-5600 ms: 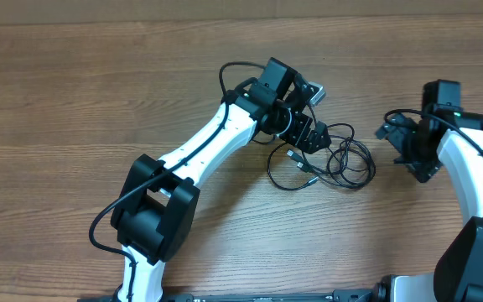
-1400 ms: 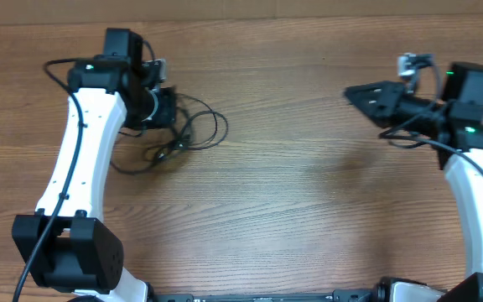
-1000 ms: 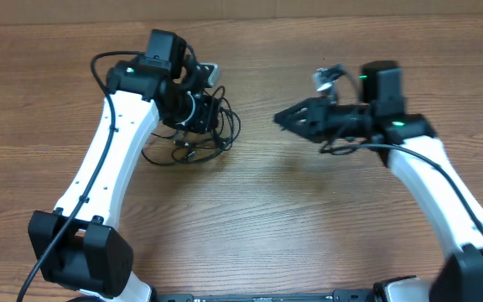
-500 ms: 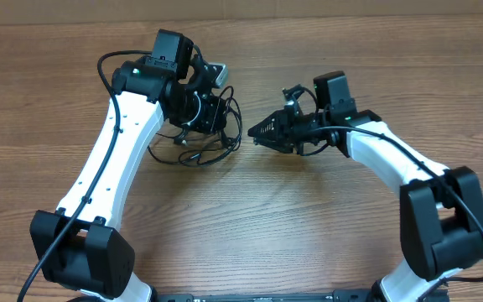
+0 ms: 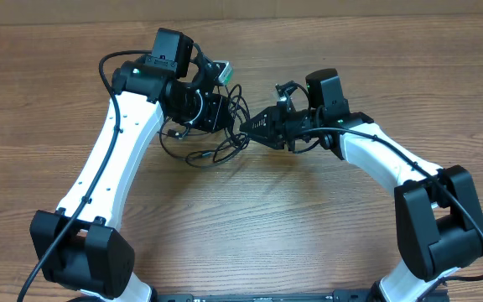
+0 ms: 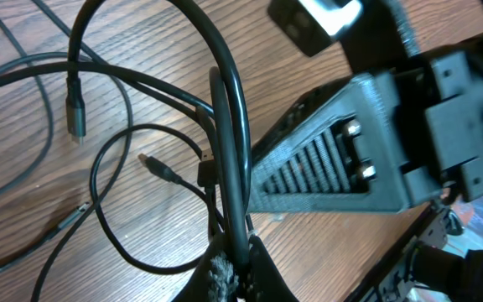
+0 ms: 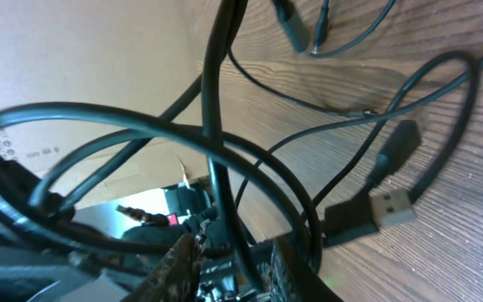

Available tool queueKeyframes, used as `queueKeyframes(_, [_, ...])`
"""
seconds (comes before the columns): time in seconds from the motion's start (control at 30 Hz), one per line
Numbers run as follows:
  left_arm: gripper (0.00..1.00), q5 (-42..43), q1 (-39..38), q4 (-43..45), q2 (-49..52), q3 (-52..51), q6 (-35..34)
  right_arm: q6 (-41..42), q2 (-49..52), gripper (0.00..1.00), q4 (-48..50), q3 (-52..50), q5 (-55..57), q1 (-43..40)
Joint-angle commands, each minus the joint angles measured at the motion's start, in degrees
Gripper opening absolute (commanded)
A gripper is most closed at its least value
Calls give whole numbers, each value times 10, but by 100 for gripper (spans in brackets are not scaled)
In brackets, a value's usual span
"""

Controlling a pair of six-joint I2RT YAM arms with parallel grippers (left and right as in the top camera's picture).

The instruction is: Untangle cables

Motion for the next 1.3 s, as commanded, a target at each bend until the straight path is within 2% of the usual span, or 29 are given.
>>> queueKeyframes(0.0, [4, 30, -4, 3, -16, 3, 15, 5, 1, 27, 5, -1, 27, 15])
queueKeyframes(0.13, [4, 41, -4, 1, -16, 3, 16, -5, 1, 19, 14, -1, 52, 21])
queueKeyframes(0.17, [4, 43, -4, 1, -16, 3, 15, -14, 1, 15, 23, -1, 52, 23])
queueKeyframes(0.2, [4, 43, -5, 1, -16, 3, 15, -21, 1, 4, 34, -1, 52, 25])
queueKeyframes(0.33, [4, 14, -8, -5, -16, 3, 6, -38, 0, 4, 89, 0, 5, 18])
queueKeyframes(0.4, [4, -59, -8, -16, -15, 3, -35, -41, -6, 4, 138, 0, -47, 3])
queueKeyframes(0.57, [5, -391, -2, -73, -14, 3, -210, -58, -45, 4, 169, 0, -79, -65])
queueKeyframes(0.67, [4, -490, 11, -97, -14, 3, -272, -65, -67, 4, 169, 0, -76, -109])
queueKeyframes(0.93, [4, -510, 66, -105, -14, 3, -276, -65, -85, 4, 166, 0, -55, -232])
queueKeyframes(1.17, [4, -551, 122, -106, -14, 3, -278, -104, -85, 4, 109, 0, 13, -344])
queueKeyframes(1.27, [4, -477, 136, -93, -14, 3, -259, -141, -85, 4, 72, 0, 16, -372])
